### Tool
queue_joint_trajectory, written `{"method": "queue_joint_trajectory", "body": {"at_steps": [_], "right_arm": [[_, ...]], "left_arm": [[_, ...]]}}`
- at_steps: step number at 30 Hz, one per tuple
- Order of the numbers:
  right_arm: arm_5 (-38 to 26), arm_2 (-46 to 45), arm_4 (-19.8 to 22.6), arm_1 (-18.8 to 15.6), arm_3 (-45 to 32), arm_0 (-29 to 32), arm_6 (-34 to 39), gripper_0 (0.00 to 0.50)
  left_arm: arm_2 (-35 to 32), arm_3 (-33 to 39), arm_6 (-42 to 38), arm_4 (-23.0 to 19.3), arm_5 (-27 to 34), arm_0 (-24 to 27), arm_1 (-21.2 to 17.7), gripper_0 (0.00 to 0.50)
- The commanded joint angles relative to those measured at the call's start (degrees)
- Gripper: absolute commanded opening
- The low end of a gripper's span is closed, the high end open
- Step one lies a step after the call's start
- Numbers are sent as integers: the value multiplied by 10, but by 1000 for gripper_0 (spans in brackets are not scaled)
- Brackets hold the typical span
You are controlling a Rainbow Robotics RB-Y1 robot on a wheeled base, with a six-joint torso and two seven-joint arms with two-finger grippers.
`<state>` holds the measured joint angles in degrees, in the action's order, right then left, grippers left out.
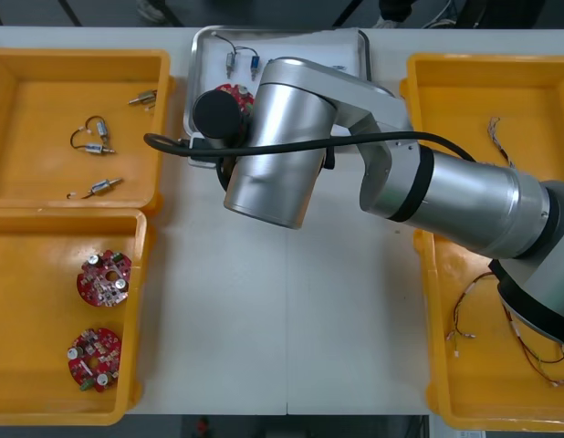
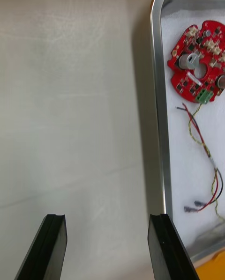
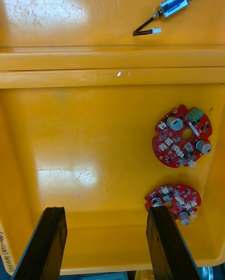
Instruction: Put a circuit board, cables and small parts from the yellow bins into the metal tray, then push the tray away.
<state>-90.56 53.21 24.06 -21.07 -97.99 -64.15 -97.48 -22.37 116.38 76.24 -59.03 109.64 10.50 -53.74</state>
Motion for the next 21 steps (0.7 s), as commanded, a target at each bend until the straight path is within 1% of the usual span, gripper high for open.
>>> {"method": "queue_joint_trajectory", "body": {"at_steps": [1, 2, 3, 4, 7, 11, 14, 17, 20, 21], "right_arm": [[-78, -75, 1, -6, -88, 48, 34, 500], [-101, -92, 2, -6, -105, 61, 36, 500], [-110, -100, 2, -6, -112, 67, 36, 500], [-137, -117, 0, -6, -128, 82, 39, 500], [-194, -152, -12, -6, -159, 111, 43, 500], [-194, -198, -24, -6, -201, 140, 53, 500], [-194, -234, -24, -5, -222, 155, 58, 500], [-194, -289, -22, -5, -249, 185, 66, 500], [-194, -325, -20, -9, -268, 209, 71, 500], [-194, -341, -17, -15, -277, 221, 75, 500]], "left_arm": [[-13, 14, 56, 0, 4, -9, -27, 500], [-13, 14, 56, 0, 4, -9, -27, 500], [-13, 14, 56, 0, 4, -9, -27, 500], [-13, 14, 56, 0, 4, -9, -27, 500], [-13, 14, 56, 0, 4, -9, -27, 500], [-13, 14, 56, 0, 4, -9, -27, 500], [-13, 14, 56, 0, 4, -9, -27, 500], [-13, 14, 56, 0, 4, -9, -27, 500], [-13, 14, 56, 0, 4, -9, -27, 500], [-13, 14, 56, 0, 4, -9, -27, 500]]}}
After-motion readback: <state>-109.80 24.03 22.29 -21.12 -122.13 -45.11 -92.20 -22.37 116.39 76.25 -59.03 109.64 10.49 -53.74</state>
